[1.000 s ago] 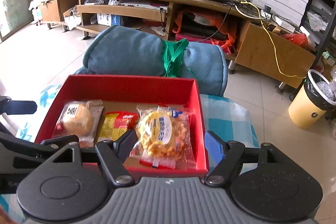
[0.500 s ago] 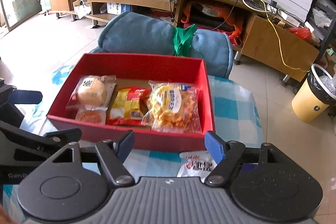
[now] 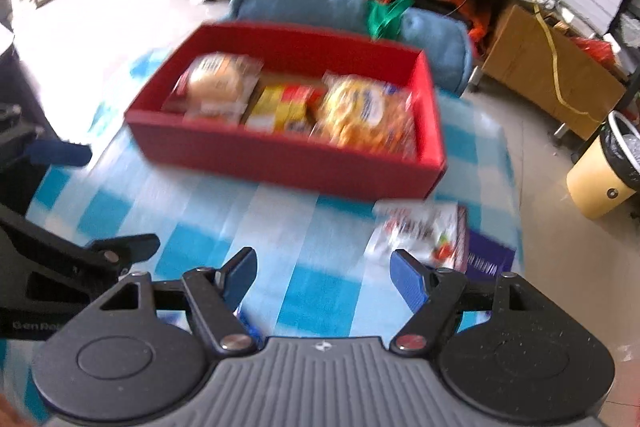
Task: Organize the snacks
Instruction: 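Move both open grippers away from the box toward the remaining snacks, then grasp the blue candy pack with the right gripper while the left gripper grasps the Kaprons wafer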
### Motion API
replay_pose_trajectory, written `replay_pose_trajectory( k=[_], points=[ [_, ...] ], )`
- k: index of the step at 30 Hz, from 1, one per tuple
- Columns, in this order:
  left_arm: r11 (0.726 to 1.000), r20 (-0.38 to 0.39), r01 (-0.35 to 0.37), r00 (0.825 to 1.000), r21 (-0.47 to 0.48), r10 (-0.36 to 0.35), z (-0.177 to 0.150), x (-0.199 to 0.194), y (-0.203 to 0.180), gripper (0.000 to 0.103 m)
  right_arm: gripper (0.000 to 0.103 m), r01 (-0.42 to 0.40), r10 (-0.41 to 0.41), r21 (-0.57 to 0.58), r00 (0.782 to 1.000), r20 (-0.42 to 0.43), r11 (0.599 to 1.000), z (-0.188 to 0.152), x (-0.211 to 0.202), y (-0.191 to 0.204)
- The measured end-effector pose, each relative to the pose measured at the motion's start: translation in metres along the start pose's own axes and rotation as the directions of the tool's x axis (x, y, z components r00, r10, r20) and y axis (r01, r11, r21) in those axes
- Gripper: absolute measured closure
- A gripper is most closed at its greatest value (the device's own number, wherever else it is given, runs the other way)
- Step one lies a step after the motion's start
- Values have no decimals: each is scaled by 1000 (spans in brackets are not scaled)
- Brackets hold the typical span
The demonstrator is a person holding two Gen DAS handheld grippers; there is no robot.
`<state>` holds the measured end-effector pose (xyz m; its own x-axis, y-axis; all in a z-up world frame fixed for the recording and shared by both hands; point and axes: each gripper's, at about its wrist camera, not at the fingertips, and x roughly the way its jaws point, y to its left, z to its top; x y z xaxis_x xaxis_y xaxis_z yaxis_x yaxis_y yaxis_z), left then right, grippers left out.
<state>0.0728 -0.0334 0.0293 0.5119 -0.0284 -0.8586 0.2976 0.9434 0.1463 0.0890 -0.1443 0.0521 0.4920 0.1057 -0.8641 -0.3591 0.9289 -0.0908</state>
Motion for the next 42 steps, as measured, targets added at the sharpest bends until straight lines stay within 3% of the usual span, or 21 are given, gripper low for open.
replay_pose_trajectory(
  k=[11, 22, 25, 34, 42],
  points=[
    [982, -111, 124, 988, 145, -108, -51, 6, -30, 16, 31, -59, 53, -59, 995, -90, 997, -37, 1, 15],
    [962, -209, 181, 968, 206, -138, -85, 23, -36, 16, 31, -105, 81, -164, 985, -152, 981, -60, 15, 45],
    [966, -227, 182, 964, 183, -138, -86, 27, -31, 16, 31, -97, 70, -195, 987, -143, 976, -57, 17, 48],
    [956, -191, 217, 965, 199, -180, -68, 21, -37, 16, 31, -94, 80, -106, 988, -136, 990, -50, 18, 21],
    [952, -238, 227, 955, 203, -177, -70, 38, -39, 13, 31, -133, 115, -119, 982, -147, 984, -44, 23, 18]
  ],
)
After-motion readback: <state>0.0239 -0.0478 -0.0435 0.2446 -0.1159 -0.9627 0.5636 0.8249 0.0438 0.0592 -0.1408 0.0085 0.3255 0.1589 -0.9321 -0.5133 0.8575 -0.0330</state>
